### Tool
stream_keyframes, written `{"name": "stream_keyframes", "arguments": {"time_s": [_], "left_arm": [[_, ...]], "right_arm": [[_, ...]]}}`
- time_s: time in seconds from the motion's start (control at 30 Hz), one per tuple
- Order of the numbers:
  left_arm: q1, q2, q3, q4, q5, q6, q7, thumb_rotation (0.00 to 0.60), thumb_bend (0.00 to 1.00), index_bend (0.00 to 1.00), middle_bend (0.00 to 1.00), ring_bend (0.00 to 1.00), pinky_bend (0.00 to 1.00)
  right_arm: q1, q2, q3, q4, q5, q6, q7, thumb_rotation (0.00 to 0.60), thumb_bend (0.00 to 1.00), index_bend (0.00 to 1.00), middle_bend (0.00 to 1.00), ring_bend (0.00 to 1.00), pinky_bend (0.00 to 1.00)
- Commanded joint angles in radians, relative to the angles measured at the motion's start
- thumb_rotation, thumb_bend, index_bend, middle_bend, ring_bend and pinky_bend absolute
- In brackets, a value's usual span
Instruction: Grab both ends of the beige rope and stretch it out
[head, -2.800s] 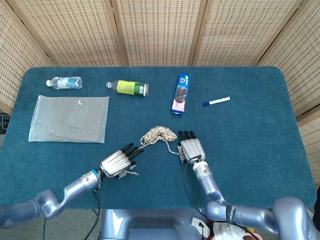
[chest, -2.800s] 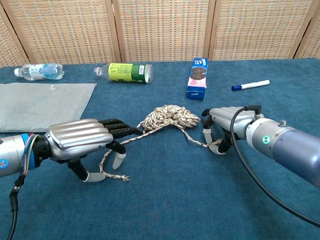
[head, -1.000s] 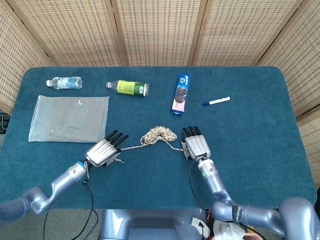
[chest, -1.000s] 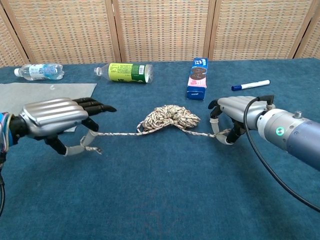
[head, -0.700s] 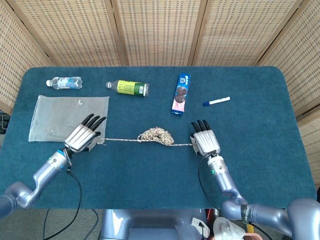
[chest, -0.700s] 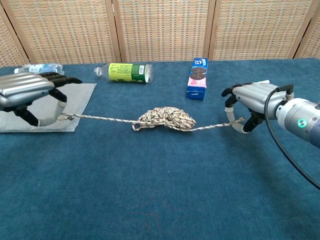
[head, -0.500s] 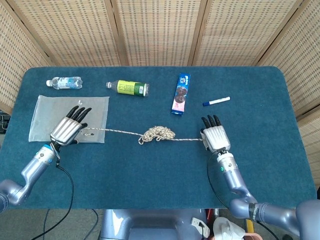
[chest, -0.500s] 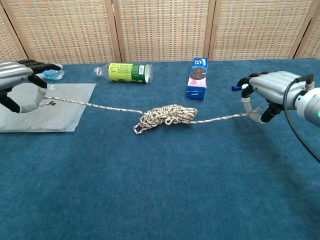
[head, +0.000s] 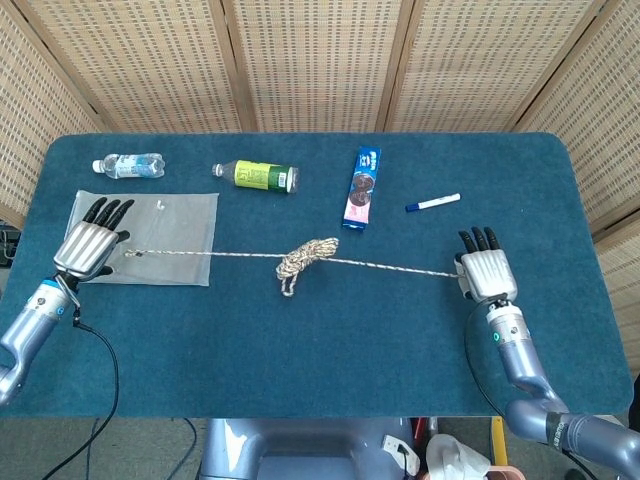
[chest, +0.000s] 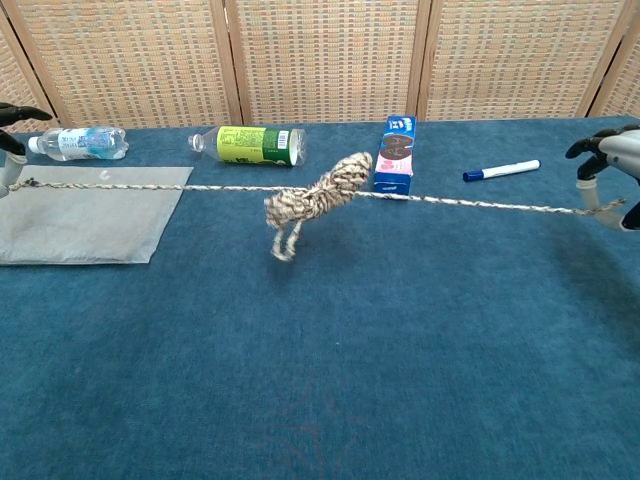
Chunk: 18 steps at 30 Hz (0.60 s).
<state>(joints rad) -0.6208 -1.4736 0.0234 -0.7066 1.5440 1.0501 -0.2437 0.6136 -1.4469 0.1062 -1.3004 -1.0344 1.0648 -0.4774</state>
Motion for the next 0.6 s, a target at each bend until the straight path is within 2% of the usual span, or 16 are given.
{"name": "stream_keyframes", "arguments": {"time_s": [0.03,0.23,0.27,0.3,0.33,0.37,0.4,0.43,0.47,0.6], "left_arm": [[0.002,-0.009,0.000,0.012,0.000,-0.002,-0.011,0.600,0.48,0.79,0.00,0.00,0.00],[0.000,-0.018,0.001,0.008,0.007,0.003,-0.011,0.600,0.48,0.79,0.00,0.00,0.00],[0.001,-0.018,0.003,0.007,0.009,0.003,-0.009,0.600,0.48,0.79,0.00,0.00,0.00],[0.001,-0.017,0.005,0.006,0.011,0.003,-0.006,0.600,0.48,0.75,0.00,0.00,0.00],[0.002,-0.016,0.007,0.005,0.012,0.001,-0.005,0.600,0.41,0.61,0.00,0.00,0.00],[0.003,-0.014,0.008,0.002,0.013,-0.001,-0.005,0.600,0.29,0.37,0.00,0.00,0.00],[0.003,-0.010,0.010,-0.005,0.015,0.000,-0.016,0.600,0.19,0.22,0.00,0.00,0.00],[0.004,-0.006,0.011,-0.010,0.016,0.003,-0.025,0.600,0.07,0.06,0.00,0.00,0.00],[0.005,-0.002,0.010,-0.015,0.017,0.007,-0.035,0.600,0.01,0.00,0.00,0.00,0.00],[0.014,0.022,0.001,-0.041,0.017,0.043,-0.083,0.600,0.00,0.00,0.00,0.00,0.00]], "right_arm": [[-0.009,0.005,-0.002,0.010,-0.007,-0.010,0.017,0.600,0.43,0.73,0.10,0.00,0.00],[-0.016,-0.003,0.002,0.030,-0.020,-0.028,0.045,0.600,0.43,0.73,0.10,0.00,0.00],[-0.017,-0.003,0.000,0.031,-0.026,-0.035,0.055,0.600,0.43,0.72,0.10,0.00,0.00],[-0.019,-0.001,-0.001,0.029,-0.030,-0.040,0.063,0.600,0.36,0.63,0.10,0.00,0.00],[-0.020,0.002,-0.001,0.026,-0.035,-0.044,0.072,0.600,0.29,0.52,0.09,0.00,0.00],[-0.021,0.004,0.000,0.024,-0.043,-0.044,0.082,0.600,0.16,0.32,0.06,0.00,0.00],[-0.023,0.006,0.004,0.019,-0.057,-0.038,0.105,0.600,0.05,0.14,0.04,0.00,0.00],[-0.026,0.008,0.005,0.018,-0.072,-0.032,0.124,0.600,0.01,0.07,0.02,0.00,0.00],[-0.029,0.011,0.007,0.016,-0.087,-0.024,0.142,0.600,0.00,0.01,0.00,0.00,0.00],[-0.043,0.032,0.010,-0.005,-0.136,0.008,0.187,0.600,0.00,0.00,0.00,0.00,0.00]]}}
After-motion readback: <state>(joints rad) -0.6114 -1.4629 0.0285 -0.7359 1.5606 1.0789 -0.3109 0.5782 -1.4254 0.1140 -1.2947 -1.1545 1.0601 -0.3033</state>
